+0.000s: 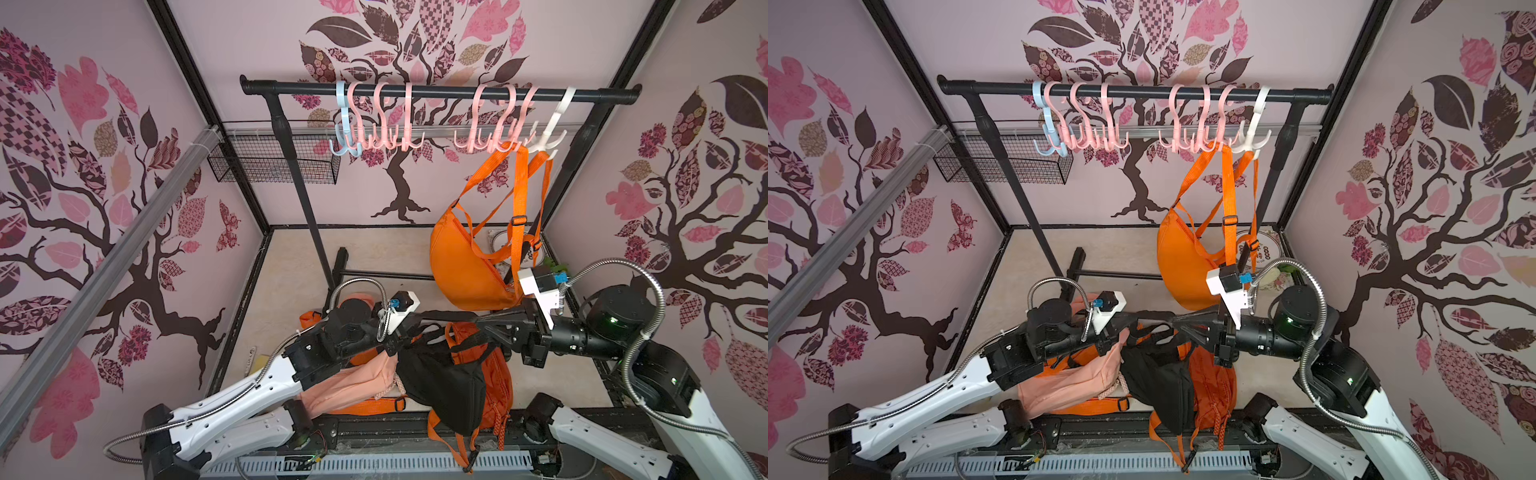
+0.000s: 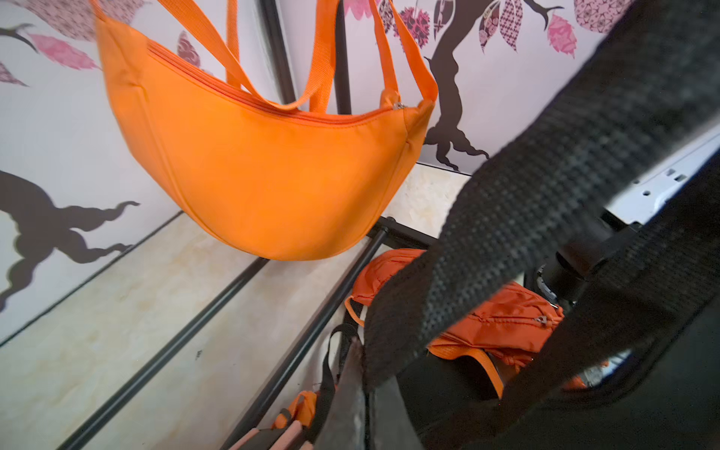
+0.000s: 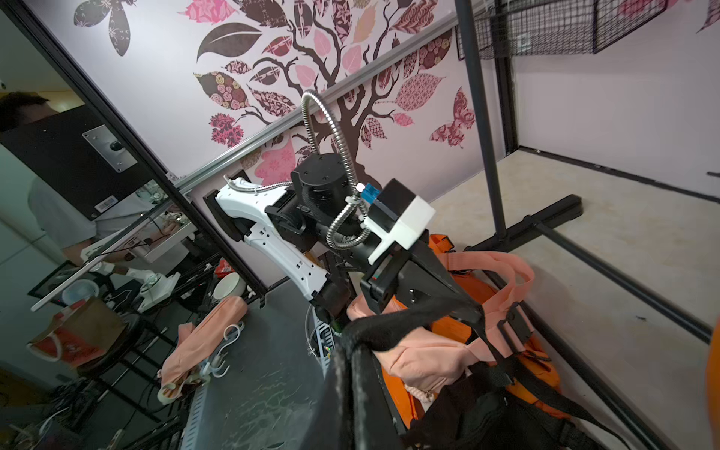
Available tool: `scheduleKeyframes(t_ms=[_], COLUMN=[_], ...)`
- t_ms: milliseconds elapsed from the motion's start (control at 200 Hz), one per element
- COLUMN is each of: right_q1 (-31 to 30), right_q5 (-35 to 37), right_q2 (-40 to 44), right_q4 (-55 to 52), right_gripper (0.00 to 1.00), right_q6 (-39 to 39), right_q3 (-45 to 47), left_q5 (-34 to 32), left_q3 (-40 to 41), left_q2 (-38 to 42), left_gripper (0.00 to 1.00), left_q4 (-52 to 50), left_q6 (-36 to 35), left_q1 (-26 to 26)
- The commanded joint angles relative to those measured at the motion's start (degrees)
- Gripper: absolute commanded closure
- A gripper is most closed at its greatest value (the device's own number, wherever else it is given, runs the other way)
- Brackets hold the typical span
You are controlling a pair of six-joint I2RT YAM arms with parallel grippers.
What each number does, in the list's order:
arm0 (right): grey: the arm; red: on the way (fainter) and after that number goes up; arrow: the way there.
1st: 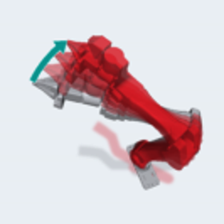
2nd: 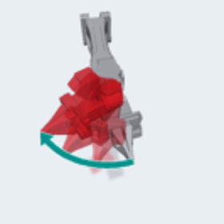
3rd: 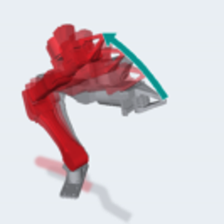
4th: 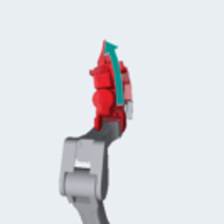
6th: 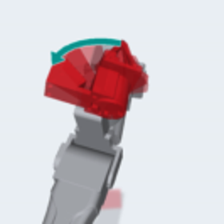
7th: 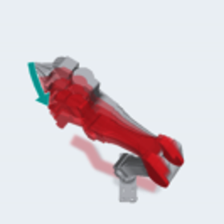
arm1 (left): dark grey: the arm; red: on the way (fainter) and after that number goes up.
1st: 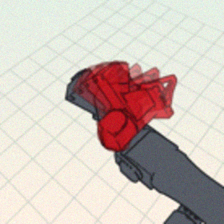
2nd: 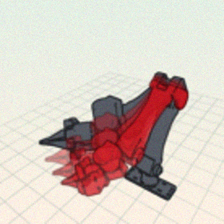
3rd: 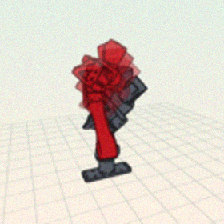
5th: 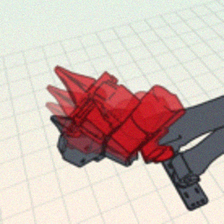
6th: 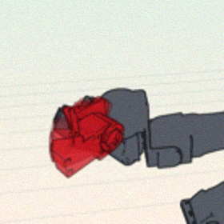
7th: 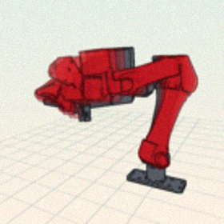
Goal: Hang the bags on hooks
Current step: Pick up the bag from the bag.
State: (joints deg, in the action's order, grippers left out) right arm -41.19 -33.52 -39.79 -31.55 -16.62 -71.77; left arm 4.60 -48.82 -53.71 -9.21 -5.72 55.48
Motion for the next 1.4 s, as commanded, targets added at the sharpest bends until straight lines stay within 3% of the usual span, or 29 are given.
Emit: scheduleKeyframes(t_ms=[0,130,440,585,895,1110,1395], right_q1=[-0.3,-0.2,-0.3,-0.3,-0.1,0.6,10.3], right_q5=[4.9,12.1,29.0,30.8,33.1,34.3,23.7], right_q2=[-0.3,-1.2,-10.6,-17.5,-30.5,-34.6,-38.7], right_q4=[1.2,1.9,6.9,8.6,6.1,4.9,4.0], right_gripper=[1.00,1.00,1.00,1.00,1.00,1.00,1.00], right_q6=[1.7,2.8,5.6,7.3,12.1,15.6,13.8], right_q3=[-3.9,-7.7,-22.0,-30.6,-50.3,-56.6,-61.6], left_q5=[-5.5,-8.6,-11.9,-14.1,-12.1,-13.7,-22.2], left_q3=[-7.2,-17.0,-54.4,-68.3,-96.0,-98.3,-99.1], left_q2=[0.8,-2.3,-22.2,-30.9,-50.7,-53.9,-55.1], left_gripper=[1.00,1.00,1.00,1.00,1.00,1.00,1.00], left_q4=[-1.6,-4.2,-17.9,-22.8,-36.7,-34.6,-28.8], left_q6=[-1.4,-1.2,-0.1,0.8,2.9,1.7,-1.1], left_q1=[-0.3,-0.2,-0.3,-0.3,-0.3,-0.4,-1.3])
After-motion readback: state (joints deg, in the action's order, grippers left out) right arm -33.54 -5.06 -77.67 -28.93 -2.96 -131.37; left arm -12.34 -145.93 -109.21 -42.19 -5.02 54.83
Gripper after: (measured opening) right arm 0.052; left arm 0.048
